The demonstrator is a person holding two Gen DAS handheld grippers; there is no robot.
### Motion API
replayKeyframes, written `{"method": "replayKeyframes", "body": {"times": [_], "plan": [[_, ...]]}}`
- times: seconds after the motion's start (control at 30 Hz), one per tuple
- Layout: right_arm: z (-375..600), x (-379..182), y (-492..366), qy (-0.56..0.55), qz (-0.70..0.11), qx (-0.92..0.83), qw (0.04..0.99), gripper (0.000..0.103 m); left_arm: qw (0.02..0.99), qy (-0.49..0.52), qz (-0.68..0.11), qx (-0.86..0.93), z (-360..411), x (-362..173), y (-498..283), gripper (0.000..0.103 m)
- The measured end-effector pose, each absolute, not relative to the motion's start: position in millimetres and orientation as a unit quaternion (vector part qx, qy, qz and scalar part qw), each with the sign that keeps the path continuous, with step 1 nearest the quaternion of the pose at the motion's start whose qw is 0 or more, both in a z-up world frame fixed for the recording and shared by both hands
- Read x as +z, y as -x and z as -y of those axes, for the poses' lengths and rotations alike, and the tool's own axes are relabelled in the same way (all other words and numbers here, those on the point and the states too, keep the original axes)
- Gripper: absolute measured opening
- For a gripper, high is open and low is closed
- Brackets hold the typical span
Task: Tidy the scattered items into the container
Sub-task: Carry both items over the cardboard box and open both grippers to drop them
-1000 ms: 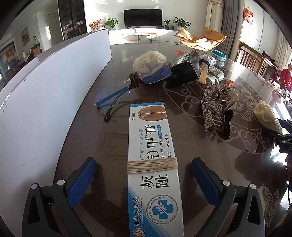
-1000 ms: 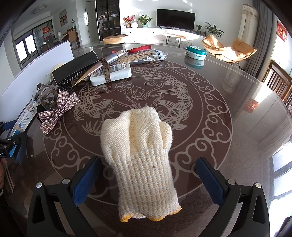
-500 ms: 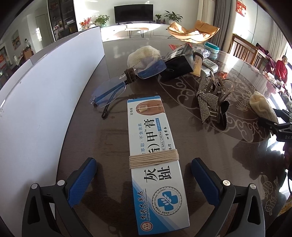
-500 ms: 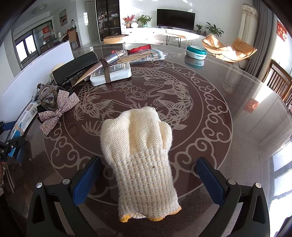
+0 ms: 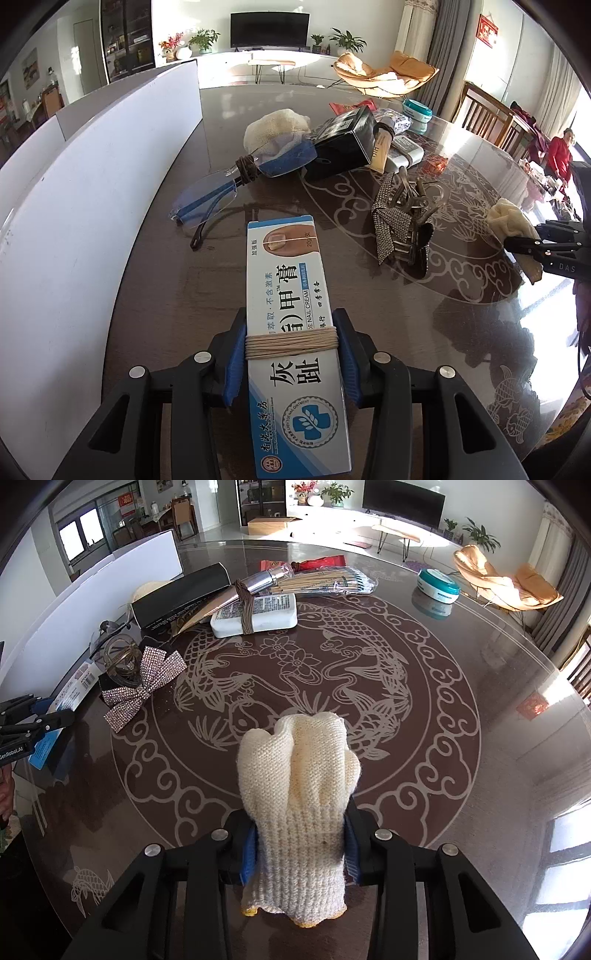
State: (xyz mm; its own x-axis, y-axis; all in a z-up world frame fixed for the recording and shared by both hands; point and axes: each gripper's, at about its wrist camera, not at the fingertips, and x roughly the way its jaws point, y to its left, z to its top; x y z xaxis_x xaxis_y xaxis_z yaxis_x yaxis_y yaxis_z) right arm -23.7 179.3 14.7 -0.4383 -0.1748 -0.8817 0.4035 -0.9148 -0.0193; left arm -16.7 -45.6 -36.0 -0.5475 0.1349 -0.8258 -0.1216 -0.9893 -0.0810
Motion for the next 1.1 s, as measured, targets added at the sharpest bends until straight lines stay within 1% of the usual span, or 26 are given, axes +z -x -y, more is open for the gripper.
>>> {"method": "replayKeyframes", "body": {"times": [0.07,0.23,0.33,0.37,0.5,0.63,0.73,0.83,0.97,1.1], "plan": [[-177,23,15,-0.491,-0.107,-0.845,0.182,0.037,0.076,0.46,0.008,0.884,44,-32,7,0.044],[-168,16,5,-0.507,-0.115,-0.835,0.182,0.037,0.085,0.456,0.021,0.886,42,-29,0,0.044],[-166,28,1,-0.496,-0.068,-0.841,0.207,0.037,0.088,0.442,0.028,0.892,41,-18,-6,0.044],[-163,29,1,-0.502,-0.067,-0.836,0.21,0.037,0.09,0.44,0.03,0.893,41,-14,-8,0.044],[-133,26,10,-0.534,-0.13,-0.807,0.217,0.037,0.097,0.435,0.042,0.894,45,3,-11,0.044],[-96,55,26,-0.529,-0.191,-0.791,0.24,0.037,0.097,0.414,0.059,0.903,67,35,-19,0.044],[-51,89,41,-0.516,-0.223,-0.782,0.268,0.037,0.077,0.401,0.063,0.911,96,56,-24,0.044],[9,115,49,-0.508,-0.233,-0.767,0.316,0.037,0.038,0.397,0.076,0.914,139,66,-31,0.044],[108,128,43,-0.5,-0.243,-0.735,0.388,0.037,-0.033,0.401,0.105,0.909,208,66,-40,0.044],[206,132,31,-0.463,-0.262,-0.721,0.445,0.037,-0.097,0.414,0.146,0.893,267,53,-45,0.044]]}}
